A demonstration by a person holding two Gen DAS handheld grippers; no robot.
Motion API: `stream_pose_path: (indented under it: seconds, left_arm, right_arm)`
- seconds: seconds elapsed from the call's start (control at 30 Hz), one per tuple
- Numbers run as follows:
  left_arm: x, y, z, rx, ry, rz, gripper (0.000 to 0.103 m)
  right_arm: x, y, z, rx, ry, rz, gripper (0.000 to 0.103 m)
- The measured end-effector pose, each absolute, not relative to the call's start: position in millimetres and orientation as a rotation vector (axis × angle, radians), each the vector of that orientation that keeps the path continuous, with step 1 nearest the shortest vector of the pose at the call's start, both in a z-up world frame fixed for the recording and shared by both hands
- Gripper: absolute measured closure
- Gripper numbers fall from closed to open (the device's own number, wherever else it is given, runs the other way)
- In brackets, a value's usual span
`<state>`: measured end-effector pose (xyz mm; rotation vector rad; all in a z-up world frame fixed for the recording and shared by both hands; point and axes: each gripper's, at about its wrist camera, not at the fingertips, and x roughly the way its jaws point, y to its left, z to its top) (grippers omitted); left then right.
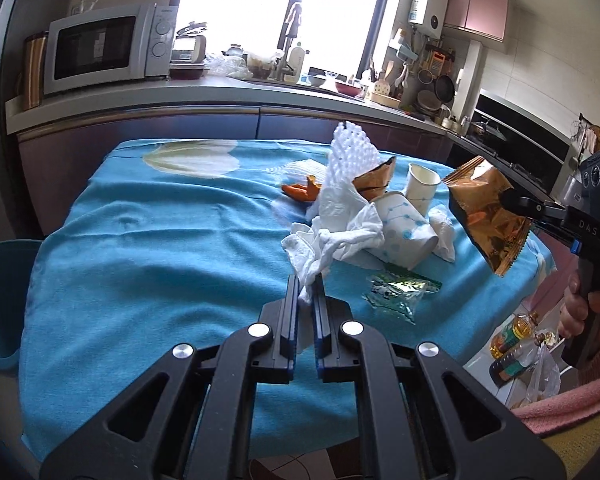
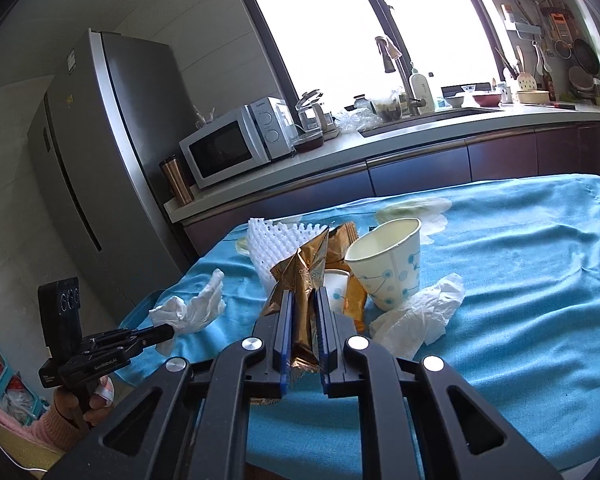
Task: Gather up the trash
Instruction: 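Carry the tissue and gold wrapper over the teal bin with both tools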
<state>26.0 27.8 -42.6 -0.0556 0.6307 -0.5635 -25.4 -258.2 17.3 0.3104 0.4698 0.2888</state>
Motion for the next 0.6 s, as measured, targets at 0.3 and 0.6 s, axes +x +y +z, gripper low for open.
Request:
stream_pose_path:
  seconds: [0.3,0.6]
  left_arm:
    - [26.8,81.8,-29.9,-0.105,0.592,-0.432,0.096]
    - [17.5,145.5,-20.4,-0.134,0.555,-0.255,0.096]
  right_arm:
    - [8.6,-195.3,26.6,0.289,0.480,0.491,0.093]
    - [57.2,-118.7,28.1,0.256,0.539,0.676,0.093]
